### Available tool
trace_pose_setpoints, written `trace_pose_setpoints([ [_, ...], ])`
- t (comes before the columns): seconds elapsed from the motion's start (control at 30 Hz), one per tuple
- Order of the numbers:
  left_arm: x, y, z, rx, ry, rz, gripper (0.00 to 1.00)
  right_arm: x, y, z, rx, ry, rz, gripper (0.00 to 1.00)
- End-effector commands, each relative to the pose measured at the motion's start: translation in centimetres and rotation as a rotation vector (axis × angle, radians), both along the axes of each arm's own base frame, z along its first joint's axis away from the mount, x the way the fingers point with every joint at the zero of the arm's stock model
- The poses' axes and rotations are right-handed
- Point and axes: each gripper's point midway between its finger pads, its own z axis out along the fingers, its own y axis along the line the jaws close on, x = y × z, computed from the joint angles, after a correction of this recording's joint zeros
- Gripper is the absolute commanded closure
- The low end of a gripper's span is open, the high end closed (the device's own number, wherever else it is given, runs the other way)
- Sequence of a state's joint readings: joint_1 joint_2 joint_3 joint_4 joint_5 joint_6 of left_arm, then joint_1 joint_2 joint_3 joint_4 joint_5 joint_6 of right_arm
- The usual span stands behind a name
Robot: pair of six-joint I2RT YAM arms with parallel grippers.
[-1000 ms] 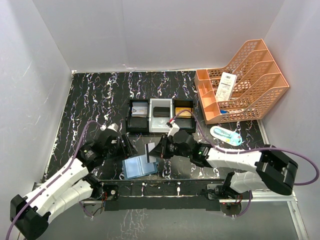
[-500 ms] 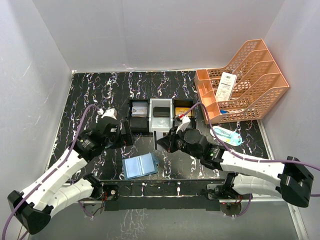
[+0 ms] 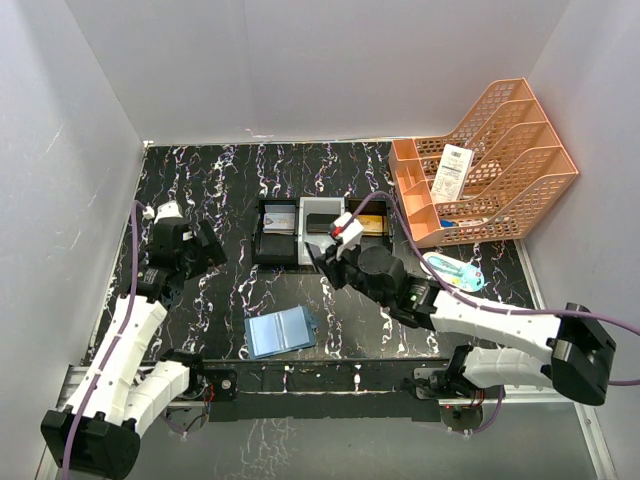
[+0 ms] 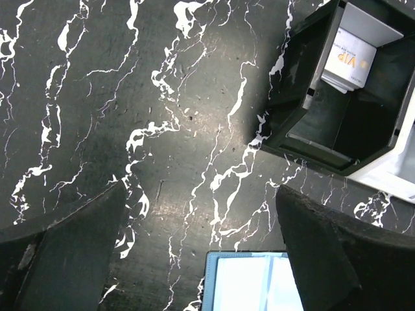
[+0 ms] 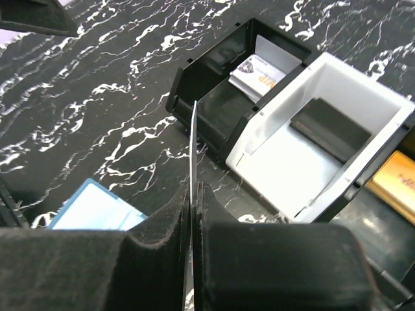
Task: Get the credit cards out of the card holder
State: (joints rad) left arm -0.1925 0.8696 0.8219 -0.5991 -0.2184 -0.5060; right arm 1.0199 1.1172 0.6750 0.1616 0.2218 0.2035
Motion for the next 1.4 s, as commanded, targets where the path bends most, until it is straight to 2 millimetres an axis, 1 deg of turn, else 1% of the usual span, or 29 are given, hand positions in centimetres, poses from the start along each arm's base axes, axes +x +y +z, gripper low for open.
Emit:
trace_pose_setpoints([
  [0.0, -0.7, 1.2, 1.2, 0.039, -0.082, 0.021, 0.01, 2.4, 1.4, 4.2, -0.098, -0.235, 0.032, 1.0],
  [0.1, -0.8, 1.3, 1.8, 0.028, -0.137, 0.031, 0.01, 3.6, 2.3, 4.9, -0.172, -0.297, 0.041, 1.0],
  [0.23, -1.0, 1.3, 1.8, 0.015, -0.13, 0.046, 0.01, 5.2, 3.8, 6.1, -0.253, -0.371, 0.055, 1.0],
  [0.37, -1.0, 1.1, 1.8, 0.008, -0.126, 0.035, 0.01, 6.7, 5.4, 5.8, -0.323, -0.398, 0.064, 1.0],
  [0.53, -1.2, 1.5, 2.1, 0.017, -0.138, 0.057, 0.01, 8.1, 7.7, 5.5, -0.311, -0.353, 0.052, 1.0],
  [0.67, -1.3, 1.8, 2.1, 0.023, -0.134, 0.071, 0.01, 8.9, 9.7, 3.9, -0.322, -0.315, 0.079, 1.0],
  [0.8, -1.3, 1.6, 2.4, 0.011, -0.148, 0.063, 0.01, 10.8, 10.2, 1.8, -0.368, -0.292, 0.033, 1.0],
  [0.83, -1.3, 1.5, 2.5, 0.008, -0.154, 0.059, 0.01, 11.0, 10.3, 1.8, -0.379, -0.298, 0.034, 1.0],
  [0.87, -1.4, 1.5, 2.6, 0.007, -0.159, 0.057, 0.01, 11.5, 10.7, 0.9, -0.412, -0.301, 0.041, 1.0],
  [0.9, -1.4, 1.5, 2.7, 0.004, -0.165, 0.057, 0.01, 11.8, 10.9, 0.4, -0.432, -0.302, 0.042, 1.0],
  [0.93, -1.4, 1.5, 2.7, 0.004, -0.168, 0.055, 0.01, 12.4, 11.0, 0.5, -0.442, -0.311, 0.038, 1.0],
  [1.0, -1.4, 1.5, 2.6, 0.009, -0.165, 0.053, 0.01, 13.1, 11.3, -0.3, -0.481, -0.3, 0.062, 1.0],
  [1.03, -1.5, 1.9, 2.2, 0.022, -0.153, 0.073, 0.01, 13.3, 11.4, -1.1, -0.515, -0.295, 0.082, 1.0],
  [1.13, -1.7, 2.9, 1.5, 0.065, -0.09, 0.128, 0.01, 14.4, 11.5, -2.4, -0.601, -0.343, 0.111, 1.0],
  [1.23, -1.6, 3.0, 1.0, 0.07, -0.054, 0.137, 0.01, 16.1, 11.2, -2.9, -0.616, -0.378, 0.105, 1.0],
  [1.37, -1.6, 2.9, 1.1, 0.064, -0.067, 0.132, 0.01, 18.3, 11.8, -4.2, -0.639, -0.335, 0.137, 1.0],
])
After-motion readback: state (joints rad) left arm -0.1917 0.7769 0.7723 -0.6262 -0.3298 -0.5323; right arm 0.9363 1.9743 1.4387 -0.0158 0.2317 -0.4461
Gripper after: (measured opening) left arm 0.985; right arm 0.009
